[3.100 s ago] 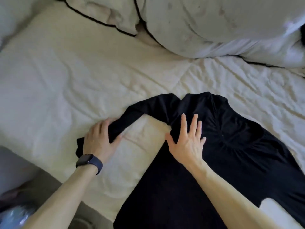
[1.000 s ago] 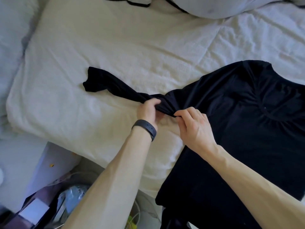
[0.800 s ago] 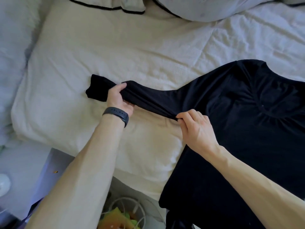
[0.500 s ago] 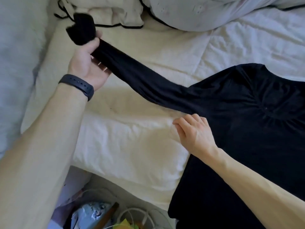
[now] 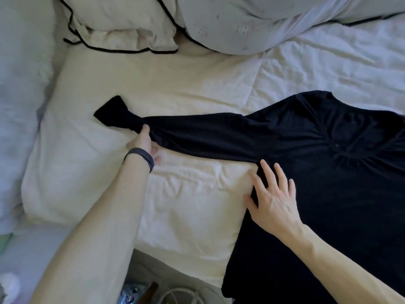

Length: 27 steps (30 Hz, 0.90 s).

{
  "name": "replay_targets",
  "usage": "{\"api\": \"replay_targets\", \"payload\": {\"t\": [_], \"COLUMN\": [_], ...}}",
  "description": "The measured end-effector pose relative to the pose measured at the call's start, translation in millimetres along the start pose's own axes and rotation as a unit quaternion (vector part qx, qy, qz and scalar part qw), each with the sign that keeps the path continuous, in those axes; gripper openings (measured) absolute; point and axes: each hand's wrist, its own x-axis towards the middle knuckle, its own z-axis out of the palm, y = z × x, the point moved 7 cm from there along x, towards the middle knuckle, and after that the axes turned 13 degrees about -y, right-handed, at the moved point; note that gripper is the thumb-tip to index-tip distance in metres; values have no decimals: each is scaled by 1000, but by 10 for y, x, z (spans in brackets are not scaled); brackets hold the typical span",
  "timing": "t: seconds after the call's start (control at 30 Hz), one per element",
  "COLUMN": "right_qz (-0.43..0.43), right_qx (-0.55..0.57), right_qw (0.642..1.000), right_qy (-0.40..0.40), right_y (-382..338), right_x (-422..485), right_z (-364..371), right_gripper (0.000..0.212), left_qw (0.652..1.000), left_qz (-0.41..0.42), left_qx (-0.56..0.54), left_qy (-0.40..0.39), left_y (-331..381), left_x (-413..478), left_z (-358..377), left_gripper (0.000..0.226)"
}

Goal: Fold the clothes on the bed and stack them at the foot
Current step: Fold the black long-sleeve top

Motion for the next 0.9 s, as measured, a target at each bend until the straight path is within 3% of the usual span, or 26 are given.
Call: {"api": "replay_targets", "payload": {"t": [0.1,0.2,0.27,0.37,0.43,0.5,0.57,0.63,0.7,0.8,0.9], "right_qz": [-5,-8,-5,9,21,43,70,112,173,254,183], "right_qx": [3,1,1,1,1,4,3,-8,-14,-24,-5], "right_qw": [998,996,996,997,996,995,994,990,979,960,983], "right_qy": [-64,-86,-89,-79,-82,-86,-85,-87,-109,-113,24], "right_y": [62,73,70,82,89,86,21,-77,-235,-644,-1323], "right_x": [0,107,134,145,161,179,185,190,209,197,295], "right_z": [142,255,300,348,373,380,379,372,331,93,-313], "right_gripper": [75,79,78,80,82,83,81,78,73,60,38], "left_qw": [999,995,989,978,970,984,992,981,968,993,990], "left_qz": [0,28,40,69,98,98,82,81,46,9,99], "left_qx": [49,97,132,153,154,60,-69,-175,-233,-86,99], "left_qy": [-14,-3,49,123,163,133,66,-16,-80,-84,2], "left_y": [-278,-420,-392,-242,-66,65,182,229,104,-113,170], "left_x": [-186,-233,-151,-73,-13,176,287,269,178,73,159], "left_z": [316,506,494,347,185,61,0,-26,-124,-468,-808], "left_gripper": [47,60,62,37,36,44,36,14,20,13,20]}}
